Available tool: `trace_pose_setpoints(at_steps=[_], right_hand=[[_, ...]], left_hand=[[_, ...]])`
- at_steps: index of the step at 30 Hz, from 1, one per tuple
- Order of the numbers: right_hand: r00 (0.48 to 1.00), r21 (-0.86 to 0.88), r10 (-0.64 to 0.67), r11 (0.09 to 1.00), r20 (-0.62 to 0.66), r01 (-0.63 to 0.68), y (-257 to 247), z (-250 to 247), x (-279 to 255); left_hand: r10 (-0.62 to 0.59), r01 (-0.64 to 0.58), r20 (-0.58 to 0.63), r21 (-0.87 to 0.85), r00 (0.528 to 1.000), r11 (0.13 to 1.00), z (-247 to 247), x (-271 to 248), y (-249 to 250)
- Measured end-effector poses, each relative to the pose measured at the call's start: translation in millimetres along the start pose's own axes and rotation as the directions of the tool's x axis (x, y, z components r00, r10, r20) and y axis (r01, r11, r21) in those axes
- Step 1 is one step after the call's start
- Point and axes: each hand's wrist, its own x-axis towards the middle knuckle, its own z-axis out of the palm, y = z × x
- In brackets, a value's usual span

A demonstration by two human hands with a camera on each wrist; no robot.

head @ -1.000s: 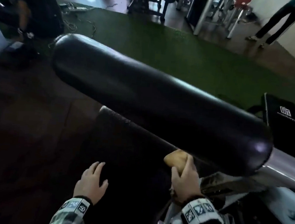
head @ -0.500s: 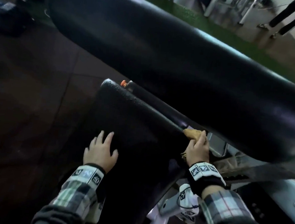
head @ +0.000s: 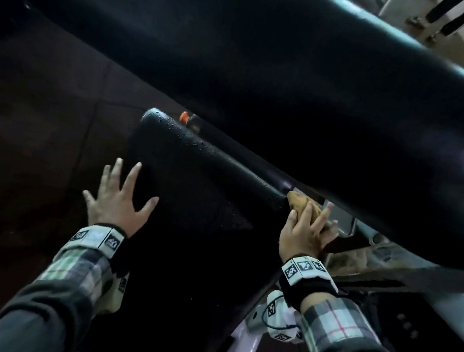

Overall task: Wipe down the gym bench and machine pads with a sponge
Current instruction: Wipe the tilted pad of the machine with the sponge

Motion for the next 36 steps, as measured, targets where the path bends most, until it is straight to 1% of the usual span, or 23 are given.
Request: trace_pose_setpoints(at_steps=[3,5,6,8,9,10,12,14,17,19,20,22,23,24,25,28,29,31,32,33,35,36], right_hand=[[0.993,0.071,-0.069,0.995,-0.097,0.076,4.3,10.6,4.0],[0.981,0.103,-0.078,0.99,-0.175,0.097,4.9,14.9,4.8],[0.975,0.107,-0.075,0.989,-0.208,0.099,4.7,17.8,4.8],[0.963,0.099,-0.068,0.99,-0.26,0.097,2.2,21.7,6.0],[0.964,0.088,-0.059,0.992,-0.26,0.085,1.4,23.1,9.6],[0.973,0.07,-0.044,0.996,-0.227,0.061,-0.3,22.5,15.0],[0.994,-0.001,-0.006,1.0,-0.107,0.006,-5.9,20.9,32.9],[0.999,-0.051,-0.02,0.999,-0.034,0.018,-21.1,18.2,47.2],[0.992,-0.052,-0.127,0.991,-0.008,0.126,-52.8,21.1,43.1],[0.977,-0.03,-0.206,0.978,-0.053,0.205,-60.9,28.0,24.6],[0.968,-0.009,-0.239,0.971,-0.074,0.239,-59.3,29.8,14.6],[0.957,0.0,-0.287,0.958,-0.048,0.287,-46.5,31.5,2.0],[0.956,-0.012,-0.29,0.957,-0.035,0.289,-36.7,30.7,-0.1],[0.963,-0.025,-0.266,0.964,-0.034,0.265,-26.7,29.1,-0.6],[0.976,-0.024,-0.213,0.977,-0.042,0.212,-18.1,26.0,-0.4],[0.993,0.001,-0.008,1.0,-0.119,0.008,-4.4,18.8,9.5],[0.993,-0.005,0.052,0.999,-0.108,-0.053,-5.2,16.3,17.2],[0.991,-0.042,0.136,0.99,-0.018,-0.137,-16.8,8.6,34.7],[0.989,-0.062,0.146,0.988,0.025,-0.144,-26.1,5.0,42.1],[0.991,-0.068,0.122,0.991,0.057,-0.118,-36.9,3.2,47.1],[0.996,-0.047,0.01,0.999,0.092,-0.006,-57.2,5.0,47.6],[0.995,-0.035,-0.057,0.998,0.081,0.06,-63.3,8.4,42.6]], left_hand=[[-0.026,0.039,0.113,-0.112,0.993,0.993,6.9,-4.8,-26.1],[0.009,0.031,0.199,-0.195,0.98,0.98,13.2,-6.5,-35.3],[0.029,0.018,0.221,-0.209,0.975,0.978,16.3,-7.3,-37.4],[0.055,-0.009,0.227,-0.199,0.972,0.98,21.6,-7.9,-39.7],[0.063,-0.018,0.228,-0.192,0.972,0.981,23.1,-8.2,-40.3],[0.071,-0.027,0.231,-0.189,0.971,0.982,24.5,-8.4,-41.0],[0.083,-0.04,0.239,-0.182,0.968,0.982,25.2,-8.0,-41.7],[0.087,-0.044,0.249,-0.174,0.965,0.984,25.0,-7.5,-41.8],[0.093,-0.047,0.248,-0.186,0.964,0.981,23.5,-7.9,-40.9],[0.095,-0.048,0.251,-0.188,0.963,0.981,22.4,-9.1,-41.1],[0.094,-0.046,0.257,-0.186,0.962,0.981,22.3,-9.3,-41.3],[0.09,-0.04,0.264,-0.189,0.96,0.981,22.2,-8.8,-41.5],[0.089,-0.04,0.263,-0.188,0.961,0.981,21.9,-8.4,-41.1],[0.089,-0.04,0.263,-0.183,0.961,0.982,22.0,-7.7,-40.9],[0.087,-0.04,0.267,-0.178,0.96,0.983,21.4,-7.9,-40.7],[0.084,-0.035,0.262,-0.184,0.961,0.982,21.1,-8.8,-40.2],[0.085,-0.037,0.256,-0.186,0.963,0.982,21.1,-9.1,-40.2],[0.089,-0.041,0.252,-0.191,0.964,0.981,21.4,-9.3,-40.5],[0.087,-0.038,0.252,-0.193,0.964,0.98,21.8,-9.2,-40.9],[0.085,-0.035,0.254,-0.196,0.964,0.98,21.8,-9.1,-41.1],[0.082,-0.031,0.256,-0.197,0.963,0.98,22.5,-8.9,-41.1],[0.083,-0.032,0.257,-0.196,0.963,0.98,22.8,-8.7,-41.3]])
